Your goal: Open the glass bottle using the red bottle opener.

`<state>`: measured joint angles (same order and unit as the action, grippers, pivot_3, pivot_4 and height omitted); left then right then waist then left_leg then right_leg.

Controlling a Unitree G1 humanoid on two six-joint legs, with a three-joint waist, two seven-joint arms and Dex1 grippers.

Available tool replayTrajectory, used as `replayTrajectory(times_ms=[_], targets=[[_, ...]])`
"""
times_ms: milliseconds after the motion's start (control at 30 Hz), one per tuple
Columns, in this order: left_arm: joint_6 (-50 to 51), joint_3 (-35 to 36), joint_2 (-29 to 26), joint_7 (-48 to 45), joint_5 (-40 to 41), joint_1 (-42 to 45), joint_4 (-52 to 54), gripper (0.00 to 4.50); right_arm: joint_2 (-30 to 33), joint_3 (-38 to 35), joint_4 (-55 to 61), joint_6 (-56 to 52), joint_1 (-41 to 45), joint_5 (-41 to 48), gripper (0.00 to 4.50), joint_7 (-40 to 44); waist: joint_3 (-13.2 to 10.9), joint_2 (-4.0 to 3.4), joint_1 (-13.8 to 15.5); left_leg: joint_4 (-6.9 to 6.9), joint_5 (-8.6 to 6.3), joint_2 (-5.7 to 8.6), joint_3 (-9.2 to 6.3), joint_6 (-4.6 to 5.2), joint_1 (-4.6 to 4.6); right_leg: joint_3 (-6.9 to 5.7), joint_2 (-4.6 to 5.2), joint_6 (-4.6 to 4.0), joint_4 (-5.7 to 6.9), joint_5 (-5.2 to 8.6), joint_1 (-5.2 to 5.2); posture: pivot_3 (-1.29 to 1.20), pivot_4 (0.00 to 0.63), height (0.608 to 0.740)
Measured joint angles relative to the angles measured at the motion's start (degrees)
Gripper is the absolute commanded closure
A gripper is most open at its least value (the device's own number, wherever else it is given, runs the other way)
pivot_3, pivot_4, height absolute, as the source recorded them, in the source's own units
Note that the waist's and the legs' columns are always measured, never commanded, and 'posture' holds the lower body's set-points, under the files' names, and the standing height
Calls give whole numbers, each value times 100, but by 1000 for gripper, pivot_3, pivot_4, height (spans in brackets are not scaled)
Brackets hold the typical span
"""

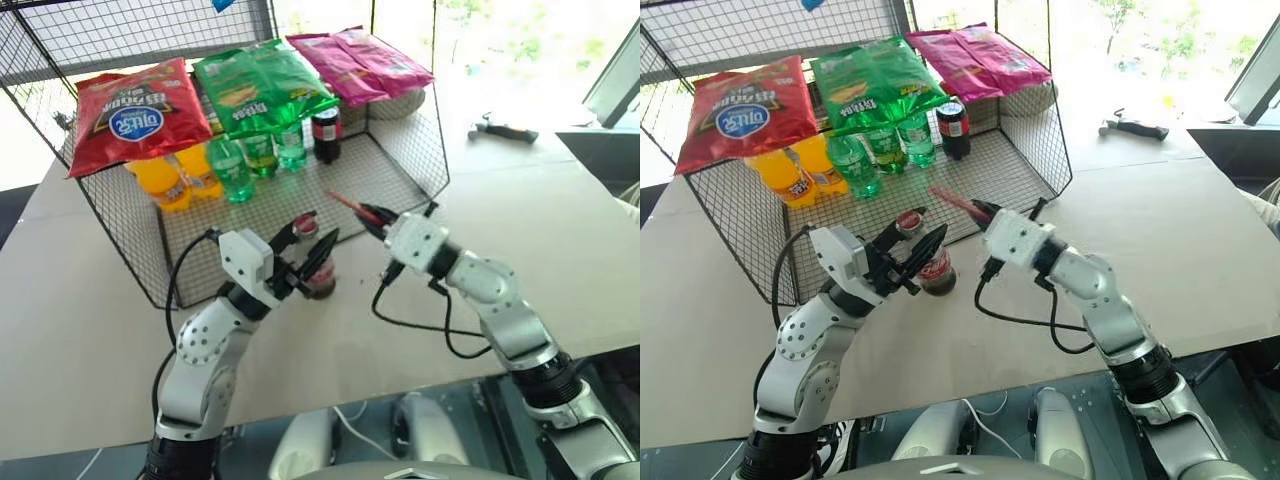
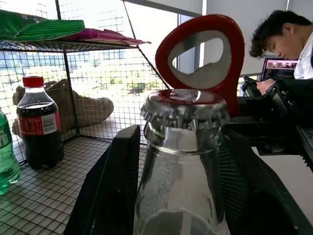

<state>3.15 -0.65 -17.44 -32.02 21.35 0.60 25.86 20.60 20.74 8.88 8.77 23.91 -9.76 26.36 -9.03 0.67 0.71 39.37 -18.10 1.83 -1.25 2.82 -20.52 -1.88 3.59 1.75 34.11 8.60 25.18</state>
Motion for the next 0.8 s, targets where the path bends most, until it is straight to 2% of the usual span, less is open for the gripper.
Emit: replayTrajectory(times_ms=[233,467,667,800], targets=[[39,2,-6,-16,21,37,-30,2588,-93,107,-1334,1588,505,-882,4500,-583,0,0,-10,-3,1,-2,2,-3,11,4,-2,-1,3,0,-4,0,150,735],[169,14,-78,-35,79,106,-31,2588,-261,126,-2416,3012,973,-1362,4500,-1225,1,0,-12,-3,1,-2,7,-3,14,11,-2,-1,3,0,-5,0,150,735],[271,15,-147,-47,133,104,14,2588,-295,140,-3018,3682,1211,-1606,4500,-1489,2,-1,-15,-5,1,-2,12,-3,21,18,-2,-2,3,1,-10,0,150,735],[357,27,-200,-49,145,94,34,2588,-409,228,-3440,3952,1368,-1644,4500,-1553,2,-2,-35,-19,1,-4,14,-2,66,21,-4,-26,0,15,-50,0,150,735]])
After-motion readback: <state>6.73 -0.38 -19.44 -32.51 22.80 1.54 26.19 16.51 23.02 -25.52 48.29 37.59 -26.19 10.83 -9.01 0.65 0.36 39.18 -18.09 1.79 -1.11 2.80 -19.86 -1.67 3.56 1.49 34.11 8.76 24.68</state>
